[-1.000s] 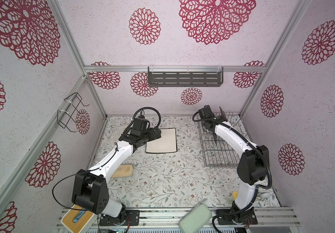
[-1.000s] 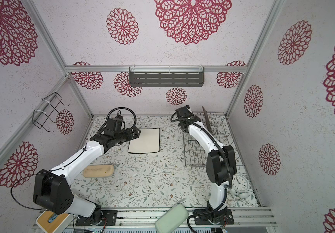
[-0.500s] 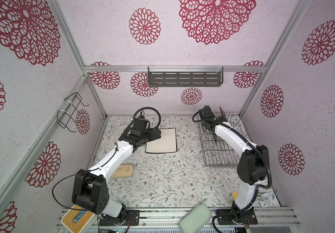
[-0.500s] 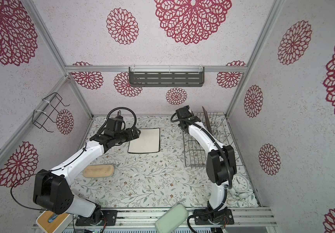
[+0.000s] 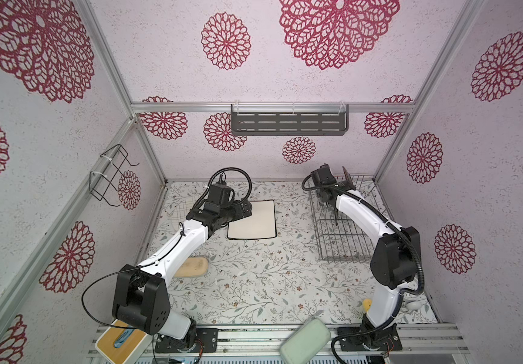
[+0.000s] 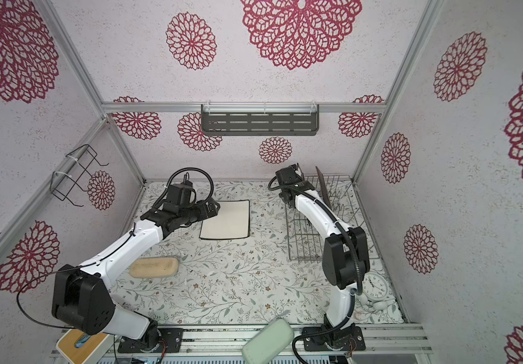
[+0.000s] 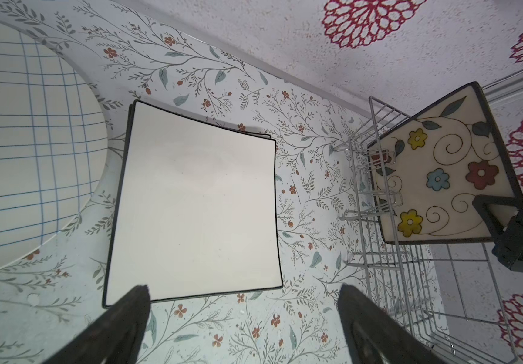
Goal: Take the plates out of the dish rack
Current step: 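Close the right gripper on the flowered cream plate's edge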
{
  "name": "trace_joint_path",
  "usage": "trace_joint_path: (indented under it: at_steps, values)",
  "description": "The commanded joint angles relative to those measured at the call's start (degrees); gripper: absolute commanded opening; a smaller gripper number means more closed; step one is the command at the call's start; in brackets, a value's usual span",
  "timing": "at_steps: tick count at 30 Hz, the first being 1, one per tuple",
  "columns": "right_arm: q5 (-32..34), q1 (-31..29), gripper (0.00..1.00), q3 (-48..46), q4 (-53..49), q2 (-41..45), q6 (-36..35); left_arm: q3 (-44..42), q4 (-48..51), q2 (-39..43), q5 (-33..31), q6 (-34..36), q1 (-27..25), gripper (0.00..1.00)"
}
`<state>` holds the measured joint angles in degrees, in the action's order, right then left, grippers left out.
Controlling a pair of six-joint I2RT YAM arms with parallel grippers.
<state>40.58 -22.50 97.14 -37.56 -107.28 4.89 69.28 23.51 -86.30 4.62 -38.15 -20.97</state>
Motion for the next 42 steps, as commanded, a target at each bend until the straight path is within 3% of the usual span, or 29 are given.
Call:
trace_joint_path:
  at_steps: [1, 14, 42]
  values:
    - [2.25, 0.0, 0.12, 0.63, -0.68, -0.05, 0.3, 0.91, 0.06, -0.75, -0.73, -0.05, -0.56, 0.97]
    - [8.99, -2.05, 0.0, -0.04, 1.17, -0.67, -0.83, 0.53, -0.13, -1.6, -1.1, -0.52, -1.86, 0.97]
    - [13.12, -3.17, 0.0, -2.26, 9.21, 7.83, -4.0, 0.95, -1.11, -2.38, -0.43, -0.98, -2.65, 0.97]
